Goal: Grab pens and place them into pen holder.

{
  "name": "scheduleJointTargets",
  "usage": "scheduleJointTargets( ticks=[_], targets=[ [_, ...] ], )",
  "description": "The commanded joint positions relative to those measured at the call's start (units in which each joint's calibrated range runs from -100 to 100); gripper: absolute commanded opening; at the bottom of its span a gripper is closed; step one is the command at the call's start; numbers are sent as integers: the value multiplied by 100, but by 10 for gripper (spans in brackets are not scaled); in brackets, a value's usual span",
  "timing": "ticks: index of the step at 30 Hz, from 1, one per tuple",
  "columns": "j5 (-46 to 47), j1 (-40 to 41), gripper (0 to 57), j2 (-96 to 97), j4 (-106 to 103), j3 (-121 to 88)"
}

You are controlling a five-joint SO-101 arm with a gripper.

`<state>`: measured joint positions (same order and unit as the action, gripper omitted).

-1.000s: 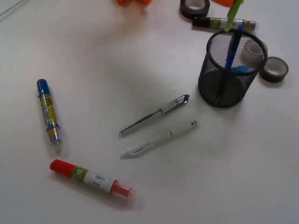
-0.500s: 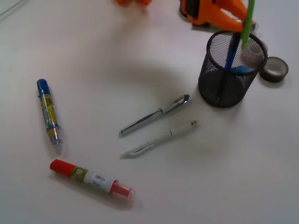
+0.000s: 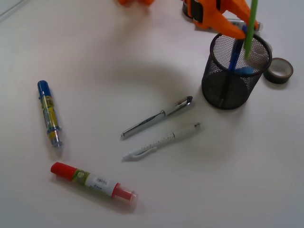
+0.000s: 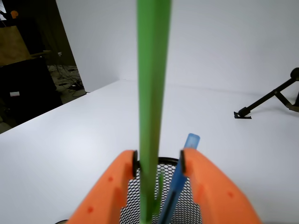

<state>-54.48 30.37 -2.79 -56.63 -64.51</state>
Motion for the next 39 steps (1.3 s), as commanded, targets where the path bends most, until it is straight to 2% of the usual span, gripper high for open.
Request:
scheduleJointTargets(
  ticks=[1, 6, 11, 15, 21, 26, 32, 39],
  targets=[
    [-24, 24, 176, -14, -85, 29],
    [39, -6, 183, -91, -67, 101],
    [547, -170, 184, -558, 641, 527],
    [1099, -357, 185, -1323, 2776, 1306],
    [2418, -828, 185, -1986, 6722, 2909],
    [3443, -1396, 185, -1944, 8751, 3607],
    [4093, -1979, 185, -1085, 9749, 4187],
    [4156, -2099, 184, -720, 10099, 4558]
  ],
)
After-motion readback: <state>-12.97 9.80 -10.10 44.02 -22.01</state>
